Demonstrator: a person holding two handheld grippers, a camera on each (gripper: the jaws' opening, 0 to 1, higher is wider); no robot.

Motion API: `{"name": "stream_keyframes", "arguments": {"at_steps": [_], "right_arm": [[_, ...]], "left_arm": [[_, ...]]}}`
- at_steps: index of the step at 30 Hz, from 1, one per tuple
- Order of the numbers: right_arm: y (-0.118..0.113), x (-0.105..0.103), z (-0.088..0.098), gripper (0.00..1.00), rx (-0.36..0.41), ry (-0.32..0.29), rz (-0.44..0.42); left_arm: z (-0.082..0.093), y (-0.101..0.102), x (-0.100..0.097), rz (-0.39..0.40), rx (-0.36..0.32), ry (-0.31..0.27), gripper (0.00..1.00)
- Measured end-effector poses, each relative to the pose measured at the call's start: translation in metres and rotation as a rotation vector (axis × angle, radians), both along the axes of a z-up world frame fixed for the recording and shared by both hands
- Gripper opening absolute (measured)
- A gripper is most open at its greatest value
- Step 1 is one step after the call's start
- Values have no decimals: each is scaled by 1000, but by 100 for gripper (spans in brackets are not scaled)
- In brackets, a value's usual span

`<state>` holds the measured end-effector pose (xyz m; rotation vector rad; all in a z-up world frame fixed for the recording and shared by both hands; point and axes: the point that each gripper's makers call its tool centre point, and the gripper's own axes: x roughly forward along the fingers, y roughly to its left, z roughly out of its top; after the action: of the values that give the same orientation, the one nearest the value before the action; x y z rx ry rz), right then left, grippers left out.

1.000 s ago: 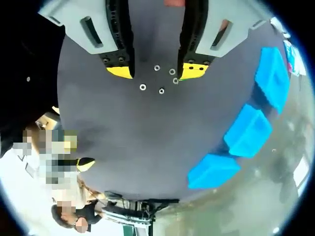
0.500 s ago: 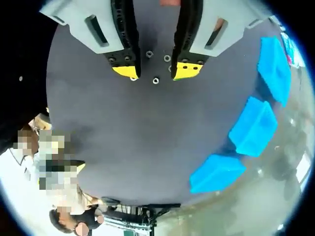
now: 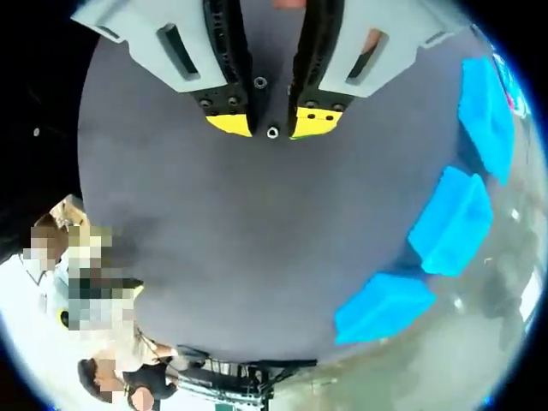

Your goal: Sort the screws, nuts, and washers into the corresponding bins

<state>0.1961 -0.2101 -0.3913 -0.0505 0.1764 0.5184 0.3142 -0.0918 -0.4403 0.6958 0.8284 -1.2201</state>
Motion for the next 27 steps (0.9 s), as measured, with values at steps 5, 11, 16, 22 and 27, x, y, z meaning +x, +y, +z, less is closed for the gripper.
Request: {"name": "stream_keyframes", "arguments": {"at_steps": [5, 11, 16, 22, 27], "right_arm": [[2, -1, -2, 32, -2, 5, 4], [3, -1, -1, 32, -6, 5, 6], [5, -1, 0, 32, -11, 6, 8], [6, -1, 1, 32, -12, 5, 10], [10, -1, 0, 32, -14, 7, 18]], "left_arm": [[-1, -2, -3, 16, -16, 27, 9], [-1, -2, -3, 41, -37, 47, 6], [1, -1, -3, 71, -87, 40, 4], [13, 2, -8, 95, -178, 40, 4], [30, 6, -9, 139, -274, 10, 3]]}}
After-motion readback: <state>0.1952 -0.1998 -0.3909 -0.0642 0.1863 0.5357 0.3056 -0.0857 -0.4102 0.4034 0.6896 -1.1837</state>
